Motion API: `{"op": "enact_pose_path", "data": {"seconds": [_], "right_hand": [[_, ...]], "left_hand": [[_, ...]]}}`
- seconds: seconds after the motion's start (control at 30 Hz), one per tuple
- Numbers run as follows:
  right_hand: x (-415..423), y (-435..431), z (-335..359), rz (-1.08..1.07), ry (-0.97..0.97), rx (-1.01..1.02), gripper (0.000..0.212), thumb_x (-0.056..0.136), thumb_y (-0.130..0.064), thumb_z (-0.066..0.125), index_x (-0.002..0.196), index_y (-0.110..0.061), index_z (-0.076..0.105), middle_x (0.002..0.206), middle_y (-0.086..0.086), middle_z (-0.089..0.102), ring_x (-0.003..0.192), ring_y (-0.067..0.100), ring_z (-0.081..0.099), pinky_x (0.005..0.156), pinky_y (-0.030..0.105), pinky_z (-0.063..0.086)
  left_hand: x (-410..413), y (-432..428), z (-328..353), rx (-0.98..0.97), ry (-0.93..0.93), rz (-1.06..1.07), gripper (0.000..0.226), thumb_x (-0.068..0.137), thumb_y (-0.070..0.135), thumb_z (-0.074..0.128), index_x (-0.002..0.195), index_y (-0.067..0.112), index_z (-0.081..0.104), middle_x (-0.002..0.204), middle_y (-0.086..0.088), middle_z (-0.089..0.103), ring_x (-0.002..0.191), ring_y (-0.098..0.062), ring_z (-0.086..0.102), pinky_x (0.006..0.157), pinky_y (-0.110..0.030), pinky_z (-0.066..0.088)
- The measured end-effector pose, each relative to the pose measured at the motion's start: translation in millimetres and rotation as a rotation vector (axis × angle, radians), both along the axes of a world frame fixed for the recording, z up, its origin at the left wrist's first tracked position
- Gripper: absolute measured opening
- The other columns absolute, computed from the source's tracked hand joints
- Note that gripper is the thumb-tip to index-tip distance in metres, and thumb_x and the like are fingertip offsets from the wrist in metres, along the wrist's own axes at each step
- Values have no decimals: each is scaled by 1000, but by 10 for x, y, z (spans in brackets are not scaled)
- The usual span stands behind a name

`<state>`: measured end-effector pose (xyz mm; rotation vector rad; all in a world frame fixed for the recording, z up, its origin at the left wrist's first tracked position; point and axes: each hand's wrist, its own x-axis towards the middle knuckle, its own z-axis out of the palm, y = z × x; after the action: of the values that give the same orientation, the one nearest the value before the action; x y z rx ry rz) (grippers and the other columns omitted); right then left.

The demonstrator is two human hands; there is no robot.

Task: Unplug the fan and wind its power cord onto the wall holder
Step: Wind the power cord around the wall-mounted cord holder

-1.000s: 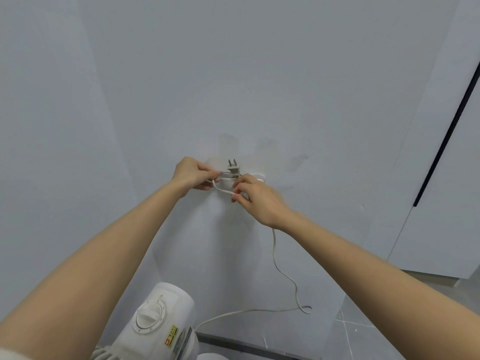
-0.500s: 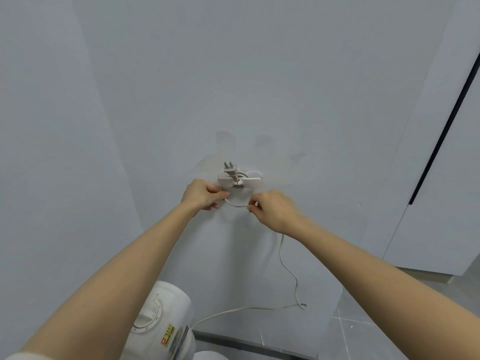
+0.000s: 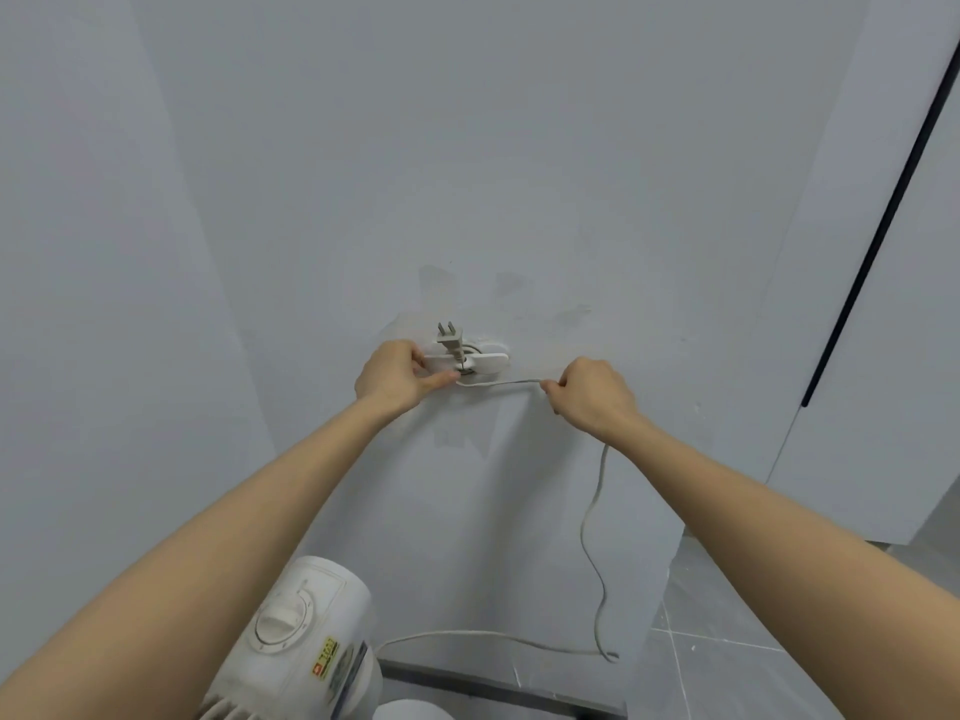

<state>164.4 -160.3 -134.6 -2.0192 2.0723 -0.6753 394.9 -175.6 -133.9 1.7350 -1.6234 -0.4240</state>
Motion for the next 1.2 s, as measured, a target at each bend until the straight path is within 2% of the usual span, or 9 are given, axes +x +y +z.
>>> {"op": "enact_pose_path", "data": {"seconds": [0.13,0.23,0.3,0.4,0.6,0.77,0.97,1.1,1.2], "right_hand": [[20,-20,72,-32,-19,-58,33,89,-28,49,90,-3,70,88,16,68,83,35,64,65,29,43],[36,3,131,-34,-23,-108,32,89,-26,48,71,-3,63,71,12,61,74,36,60,59,28,40],[50,16,197,-31,-29,-162,39,89,-23,48,53,-8,44,54,7,44,62,34,48,49,27,31],[75,10,350,-4,10,-232,44,89,-23,48,49,-13,32,52,4,34,61,31,42,49,28,27],[95,-50,608,50,133,-332,38,86,-32,55,53,-15,44,63,6,54,66,29,51,54,27,30],[166,-86,829,259,-202,-81,35,90,-37,57,58,-24,60,61,-4,54,67,16,51,54,24,35],[160,-152,946,364,-693,307,23,96,-23,49,87,-13,67,67,-4,56,53,11,38,54,20,33],[80,-180,997,397,-711,444,9,90,-18,56,88,-14,64,60,-5,50,51,10,32,54,22,27],[44,-183,1029,378,-655,444,22,95,-21,52,74,-16,58,52,-7,43,50,11,29,51,21,26]], "left_hand": [[-87,64,171,-242,36,-40,40,71,44,78,95,22,55,76,7,60,73,-23,63,66,-45,57],[-166,69,222,-288,82,-69,28,74,35,77,93,23,60,81,7,68,73,-22,67,67,-44,58],[-208,65,232,-280,116,-53,27,74,34,77,94,23,63,84,6,71,77,-22,69,69,-44,59],[-232,57,250,-275,192,-15,28,71,33,79,90,23,62,81,5,73,75,-23,70,69,-45,59],[-253,71,262,-323,243,-6,25,70,22,82,88,17,66,69,-2,72,72,-19,70,75,-41,57],[-279,94,327,-324,208,-6,23,69,18,82,88,14,71,73,-8,74,75,-19,70,78,-33,55],[-293,102,379,-303,217,-30,25,64,15,84,87,13,76,76,-6,74,71,-17,71,77,-34,58],[-265,68,373,-277,292,-73,23,65,13,84,87,10,77,76,-3,73,76,-20,71,78,-41,59],[-245,68,356,-291,320,-88,19,72,13,80,90,10,77,81,-6,74,75,-20,72,76,-38,60]]}}
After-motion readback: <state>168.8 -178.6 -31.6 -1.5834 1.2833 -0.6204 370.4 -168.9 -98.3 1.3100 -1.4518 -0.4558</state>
